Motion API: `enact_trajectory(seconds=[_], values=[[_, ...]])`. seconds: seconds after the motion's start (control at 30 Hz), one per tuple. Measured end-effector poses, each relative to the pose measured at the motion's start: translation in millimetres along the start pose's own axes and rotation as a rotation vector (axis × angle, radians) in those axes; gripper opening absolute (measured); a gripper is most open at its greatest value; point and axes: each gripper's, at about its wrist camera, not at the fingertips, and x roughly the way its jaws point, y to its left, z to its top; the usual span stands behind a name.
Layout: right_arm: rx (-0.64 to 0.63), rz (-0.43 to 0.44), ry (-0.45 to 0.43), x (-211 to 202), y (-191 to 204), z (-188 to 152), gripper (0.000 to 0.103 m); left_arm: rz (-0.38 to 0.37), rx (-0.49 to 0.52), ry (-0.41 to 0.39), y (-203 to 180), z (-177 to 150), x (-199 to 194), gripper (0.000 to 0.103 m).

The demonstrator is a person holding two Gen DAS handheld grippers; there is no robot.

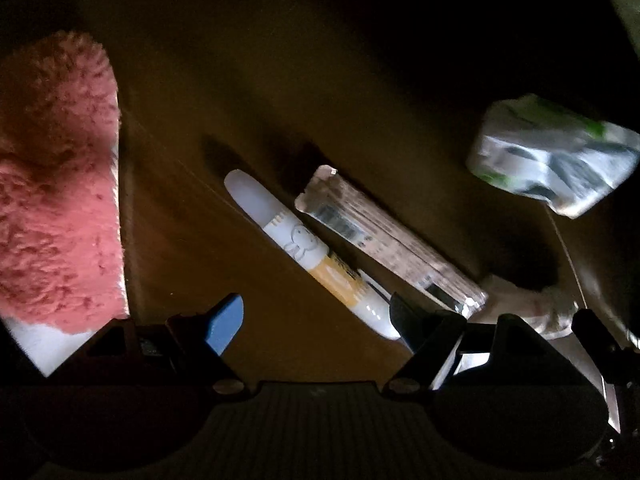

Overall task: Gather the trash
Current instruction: 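Grasp the white-and-yellow tube with the left gripper while the right gripper grasps the white tissue, then lift the tube and tissue up over the teal wastebasket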

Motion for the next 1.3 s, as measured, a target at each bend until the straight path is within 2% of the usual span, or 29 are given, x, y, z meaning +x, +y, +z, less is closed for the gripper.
enact_trajectory(seconds=[0.27, 0.3, 0.37, 0.4, 0.47, 0.5, 0.53, 0.73, 0.83, 1.03, 1.23, 1.3], values=[[0.056, -0.013, 0.023, 27, -3, 2, 0.060, -0.008, -0.028, 0.018, -1, 9, 19, 0.079], [0.053, -0.013, 0.023, 29, -2, 2, 0.058, -0.006, -0.021, 0.014, -4, 10, 21, 0.074], [0.050, -0.014, 0.029, 34, -2, 1, 0.054, -0.013, -0.020, 0.012, -6, 11, 21, 0.071], [0.049, -0.015, 0.029, 34, -3, 1, 0.048, -0.016, -0.021, 0.010, -7, 11, 21, 0.068], [0.045, -0.019, 0.030, 36, -2, 0, 0.044, -0.033, -0.019, 0.015, -10, 11, 20, 0.054], [0.043, -0.015, 0.031, 31, -4, 0, 0.039, -0.036, -0.022, 0.021, -11, 10, 19, 0.039], [0.042, -0.012, 0.031, 31, -4, -1, 0.034, -0.037, -0.031, 0.026, -12, 11, 18, 0.032], [0.025, 0.046, 0.037, 29, -19, 2, 0.018, -0.002, -0.011, -0.005, -7, 14, 9, 0.022], [-0.008, 0.066, 0.046, 23, -27, 3, 0.011, 0.026, 0.008, -0.012, -5, 12, 8, 0.021], [-0.159, 0.013, 0.041, -11, -31, 1, 0.009, 0.045, 0.038, -0.028, -2, 2, -5, 0.021], [-0.263, -0.031, 0.034, -62, -23, -3, 0.009, 0.032, 0.072, -0.068, -11, -7, -43, 0.021], [-0.303, -0.034, 0.019, -85, -6, -12, 0.009, 0.016, 0.084, -0.095, -11, -15, -61, 0.021]])
